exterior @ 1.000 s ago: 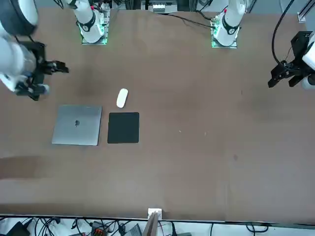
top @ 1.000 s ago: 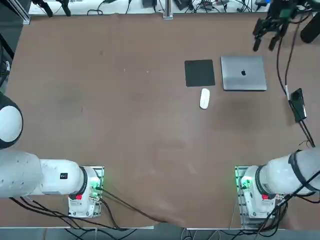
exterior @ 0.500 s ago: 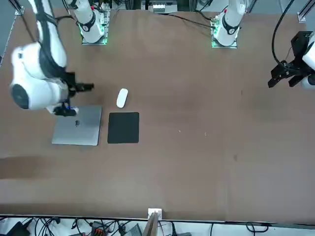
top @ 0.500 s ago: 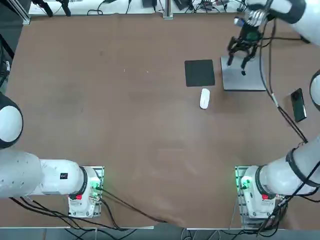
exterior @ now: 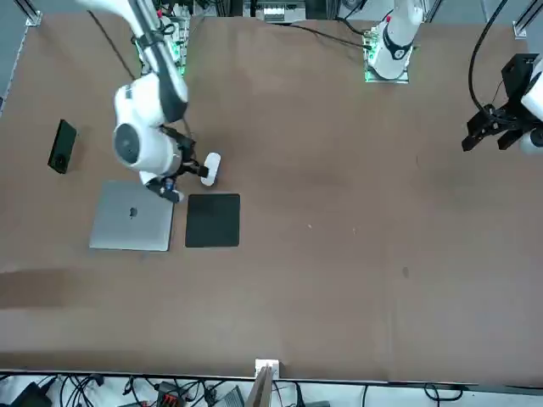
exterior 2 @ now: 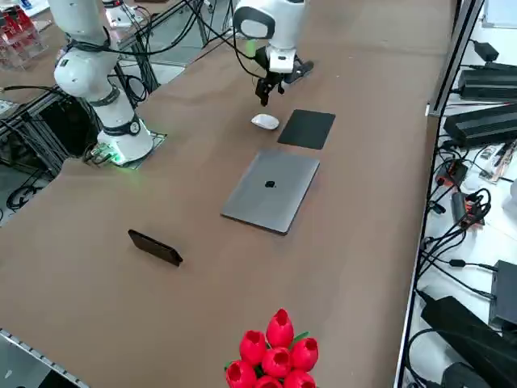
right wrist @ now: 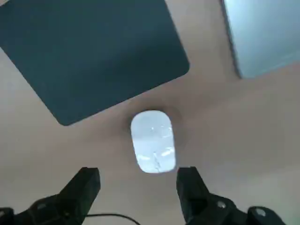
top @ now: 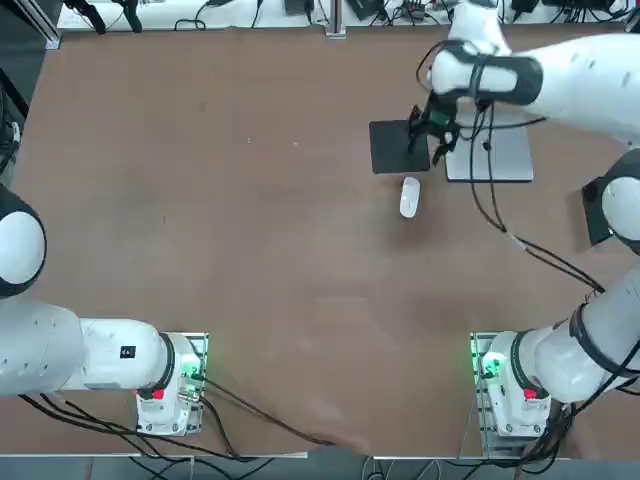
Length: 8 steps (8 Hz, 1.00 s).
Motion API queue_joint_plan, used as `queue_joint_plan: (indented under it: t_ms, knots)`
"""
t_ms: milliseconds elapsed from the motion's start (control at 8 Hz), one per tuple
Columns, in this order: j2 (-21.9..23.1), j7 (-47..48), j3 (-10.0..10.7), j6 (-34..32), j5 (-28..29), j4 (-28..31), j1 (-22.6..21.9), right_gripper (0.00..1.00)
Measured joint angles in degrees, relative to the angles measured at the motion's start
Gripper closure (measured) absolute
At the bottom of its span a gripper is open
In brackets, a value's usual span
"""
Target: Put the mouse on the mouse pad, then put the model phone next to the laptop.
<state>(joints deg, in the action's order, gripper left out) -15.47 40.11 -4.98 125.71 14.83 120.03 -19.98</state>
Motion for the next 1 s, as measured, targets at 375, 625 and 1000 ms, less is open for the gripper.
queue_joint_plan:
  t_ms: [375,625,1000]
  knots:
    - [1.3,2.7,0.0,12.5,0.0,8.9,-2.3,0.00]
    - [1.5,2.7,0.0,16.9,0.0,12.2,-3.3,0.00]
    - [0.3,2.7,0.0,22.6,0.0,14.9,-6.0,0.00]
